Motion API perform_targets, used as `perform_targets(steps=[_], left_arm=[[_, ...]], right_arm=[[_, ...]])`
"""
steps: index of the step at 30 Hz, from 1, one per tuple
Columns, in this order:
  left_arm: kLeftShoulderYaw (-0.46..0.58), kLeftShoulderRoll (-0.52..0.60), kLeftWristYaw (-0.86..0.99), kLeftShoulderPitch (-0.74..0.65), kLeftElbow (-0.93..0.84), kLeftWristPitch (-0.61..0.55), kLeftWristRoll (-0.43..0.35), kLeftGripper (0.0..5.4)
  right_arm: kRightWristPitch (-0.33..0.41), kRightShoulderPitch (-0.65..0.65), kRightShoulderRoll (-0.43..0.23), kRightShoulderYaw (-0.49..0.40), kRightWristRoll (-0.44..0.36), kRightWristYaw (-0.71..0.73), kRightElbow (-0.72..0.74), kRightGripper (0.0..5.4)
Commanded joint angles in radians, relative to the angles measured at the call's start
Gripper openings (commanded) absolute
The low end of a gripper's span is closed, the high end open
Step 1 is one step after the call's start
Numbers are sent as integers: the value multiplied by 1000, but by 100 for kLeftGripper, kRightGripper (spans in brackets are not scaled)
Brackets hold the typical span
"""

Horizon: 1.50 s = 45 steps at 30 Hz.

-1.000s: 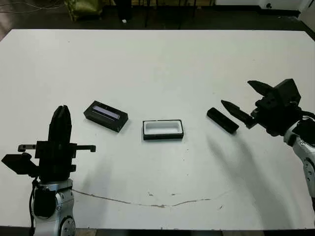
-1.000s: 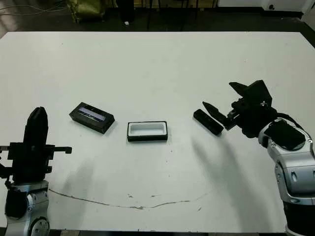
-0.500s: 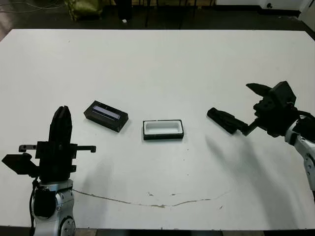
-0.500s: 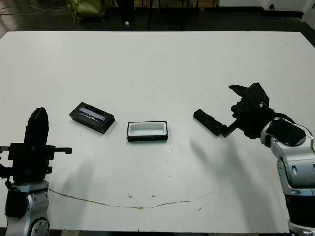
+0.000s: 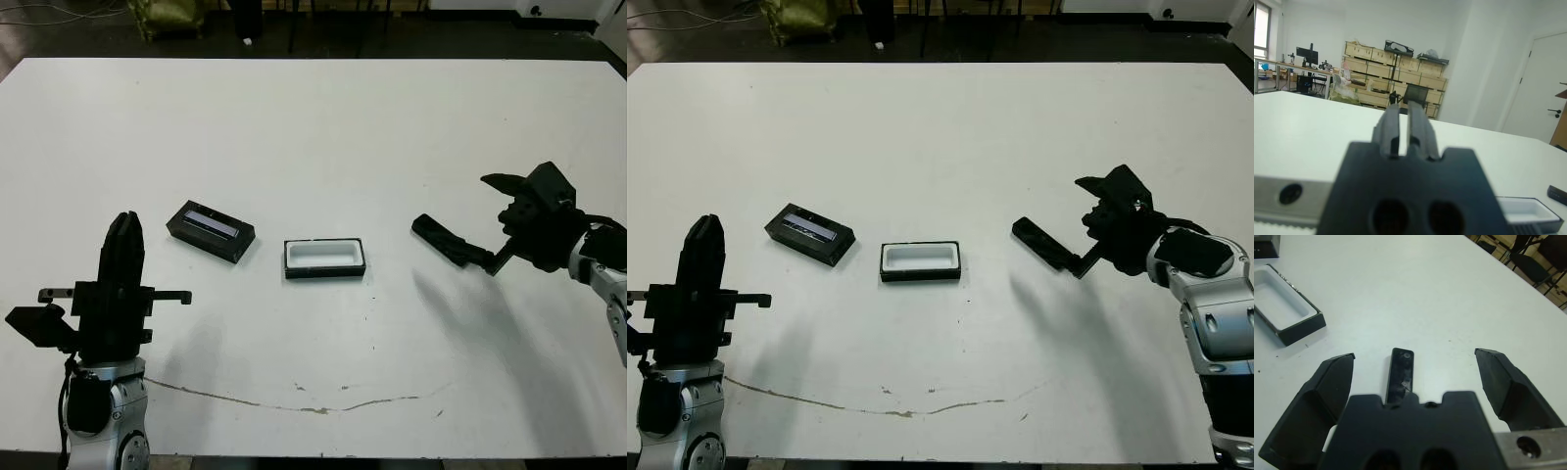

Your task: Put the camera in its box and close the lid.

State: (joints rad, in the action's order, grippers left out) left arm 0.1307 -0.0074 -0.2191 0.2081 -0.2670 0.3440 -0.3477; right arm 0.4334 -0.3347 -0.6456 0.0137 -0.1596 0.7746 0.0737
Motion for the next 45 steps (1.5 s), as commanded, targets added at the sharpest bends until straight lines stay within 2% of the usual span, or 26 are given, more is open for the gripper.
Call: perform_targets(steps=[1, 11, 16, 23, 27, 33, 41, 44, 45], left_arm=[[5, 9, 0, 18, 11, -17, 1, 0], [3, 11, -1, 21, 5, -35, -6, 0], [5, 13, -2, 19, 8, -32, 0, 0], [3, 11, -2, 21, 6, -32, -1, 0], [4, 11, -7, 19, 10, -30, -6, 0], [6, 13, -7, 19, 10, -35, -6, 0], [7, 18, -13, 15, 15, -33, -8, 0], [7, 18, -14, 15, 20, -25, 0, 0], [7, 17, -14, 14, 22, -22, 1, 0]], right_arm=[[-20, 4, -9, 23, 13, 17, -24, 538], [-45, 24, -1, 39, 22, 23, -45, 538], [-88, 35, -2, 47, 27, 35, -72, 538], [-110, 45, 0, 44, 21, 45, -106, 538], [-94, 52, -5, 44, 27, 37, -99, 538], [-109, 58, -2, 46, 28, 41, -109, 535], [-87, 76, 9, 44, 25, 20, -100, 486], [-91, 86, 11, 50, 32, 9, -94, 438], [-93, 89, 12, 51, 35, 5, -92, 437]])
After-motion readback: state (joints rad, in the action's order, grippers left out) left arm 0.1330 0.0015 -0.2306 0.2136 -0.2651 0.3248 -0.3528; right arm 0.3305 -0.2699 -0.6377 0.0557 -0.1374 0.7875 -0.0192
